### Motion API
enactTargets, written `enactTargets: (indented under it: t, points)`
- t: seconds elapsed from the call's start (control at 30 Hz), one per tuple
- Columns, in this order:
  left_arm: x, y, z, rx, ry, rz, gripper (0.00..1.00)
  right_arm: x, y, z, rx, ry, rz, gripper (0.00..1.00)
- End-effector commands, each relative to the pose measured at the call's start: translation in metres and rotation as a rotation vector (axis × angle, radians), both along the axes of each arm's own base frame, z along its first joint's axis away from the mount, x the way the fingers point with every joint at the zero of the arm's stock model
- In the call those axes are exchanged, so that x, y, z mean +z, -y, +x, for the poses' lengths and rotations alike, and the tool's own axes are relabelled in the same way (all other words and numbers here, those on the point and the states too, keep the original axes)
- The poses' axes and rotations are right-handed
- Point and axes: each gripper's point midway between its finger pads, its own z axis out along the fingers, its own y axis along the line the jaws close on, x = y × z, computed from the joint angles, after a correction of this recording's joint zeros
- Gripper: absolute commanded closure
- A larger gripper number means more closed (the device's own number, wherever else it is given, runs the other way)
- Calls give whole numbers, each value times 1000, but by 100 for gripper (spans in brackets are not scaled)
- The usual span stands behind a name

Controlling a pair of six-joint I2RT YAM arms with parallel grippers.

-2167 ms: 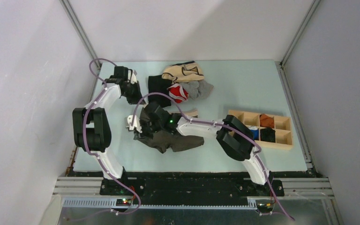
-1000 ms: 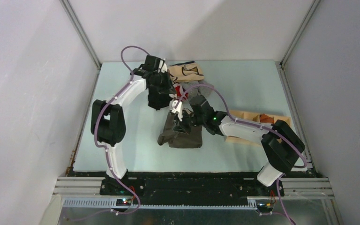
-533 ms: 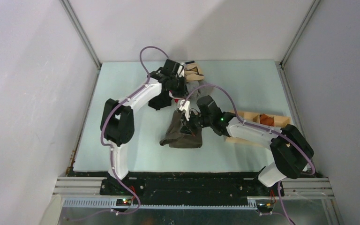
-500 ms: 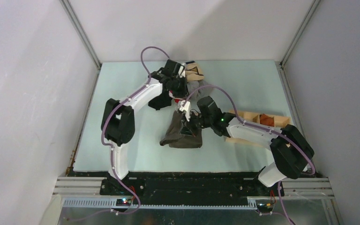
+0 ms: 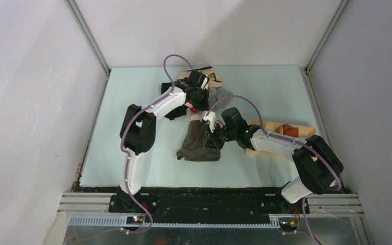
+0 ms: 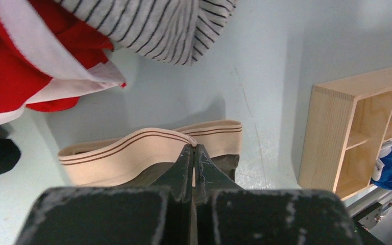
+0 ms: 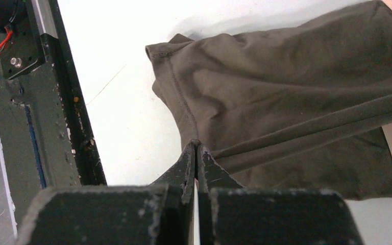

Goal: Roll the underwear
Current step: Fold the underwear at the center of the board.

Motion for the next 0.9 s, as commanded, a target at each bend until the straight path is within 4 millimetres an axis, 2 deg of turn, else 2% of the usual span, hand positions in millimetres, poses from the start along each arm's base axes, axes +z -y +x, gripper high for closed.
enactTargets:
  t: [0.0,0.3,0.57,0.87]
  points:
    - [17,24,11,-41,96,-10,100,12,4,-3,-5,-2,38,100]
    - [12,35,11,-60,113,9,100,-11,17,-18,-24,-84,-9,100]
    - [2,37,9,-69,96,16,100,-18,20,-15,-46,-98,-23,100]
    - [7,45,9,-88,93,-17,100,-28,27,-7,-95,-124,-109,100]
